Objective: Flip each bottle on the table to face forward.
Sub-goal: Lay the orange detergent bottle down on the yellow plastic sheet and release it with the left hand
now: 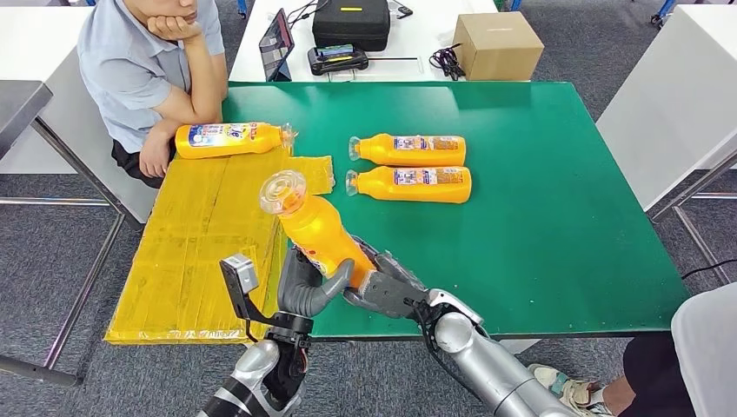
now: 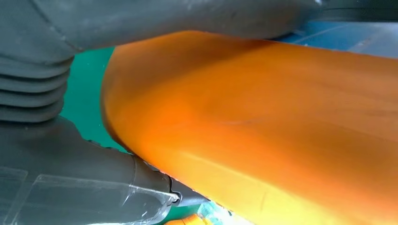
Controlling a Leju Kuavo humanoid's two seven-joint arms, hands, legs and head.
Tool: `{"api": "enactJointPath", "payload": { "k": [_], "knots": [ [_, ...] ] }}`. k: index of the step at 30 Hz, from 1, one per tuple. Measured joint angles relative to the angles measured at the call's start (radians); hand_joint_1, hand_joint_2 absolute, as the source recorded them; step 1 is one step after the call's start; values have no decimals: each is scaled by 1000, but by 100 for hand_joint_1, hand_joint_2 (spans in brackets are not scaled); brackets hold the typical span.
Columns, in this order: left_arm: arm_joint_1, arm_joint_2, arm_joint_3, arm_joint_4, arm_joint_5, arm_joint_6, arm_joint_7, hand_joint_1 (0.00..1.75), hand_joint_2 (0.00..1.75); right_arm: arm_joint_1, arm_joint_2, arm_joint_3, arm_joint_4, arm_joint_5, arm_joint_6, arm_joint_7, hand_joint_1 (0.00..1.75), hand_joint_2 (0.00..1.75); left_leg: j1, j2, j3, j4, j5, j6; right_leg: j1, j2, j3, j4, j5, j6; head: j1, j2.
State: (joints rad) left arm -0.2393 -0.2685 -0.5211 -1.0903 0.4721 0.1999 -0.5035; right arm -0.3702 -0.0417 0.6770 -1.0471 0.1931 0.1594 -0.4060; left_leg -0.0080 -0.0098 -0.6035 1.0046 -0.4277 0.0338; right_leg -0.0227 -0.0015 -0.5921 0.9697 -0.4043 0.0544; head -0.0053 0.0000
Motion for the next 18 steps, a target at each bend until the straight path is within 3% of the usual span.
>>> {"api": "enactJointPath", "payload": {
  "k": [2,8,18],
  "knots": [
    [1,0,0,0,-17,13,-3,175,175,2,1,0,0,0,-4,0,0,175,0,0,0,0,0,0,0,0,0,0,0,0,0,0],
    [-5,11,-3,-1,-241,167,-27,175,175,44,-1,-21,-5,13,-40,-7,0,175,0,0,0,0,0,0,0,0,0,0,0,0,0,0],
    [-8,73,51,-47,-459,208,15,175,175,140,-4,-111,-40,47,-58,-18,0,175,0,0,0,0,0,0,0,0,0,0,0,0,0,0]
  ]
}}
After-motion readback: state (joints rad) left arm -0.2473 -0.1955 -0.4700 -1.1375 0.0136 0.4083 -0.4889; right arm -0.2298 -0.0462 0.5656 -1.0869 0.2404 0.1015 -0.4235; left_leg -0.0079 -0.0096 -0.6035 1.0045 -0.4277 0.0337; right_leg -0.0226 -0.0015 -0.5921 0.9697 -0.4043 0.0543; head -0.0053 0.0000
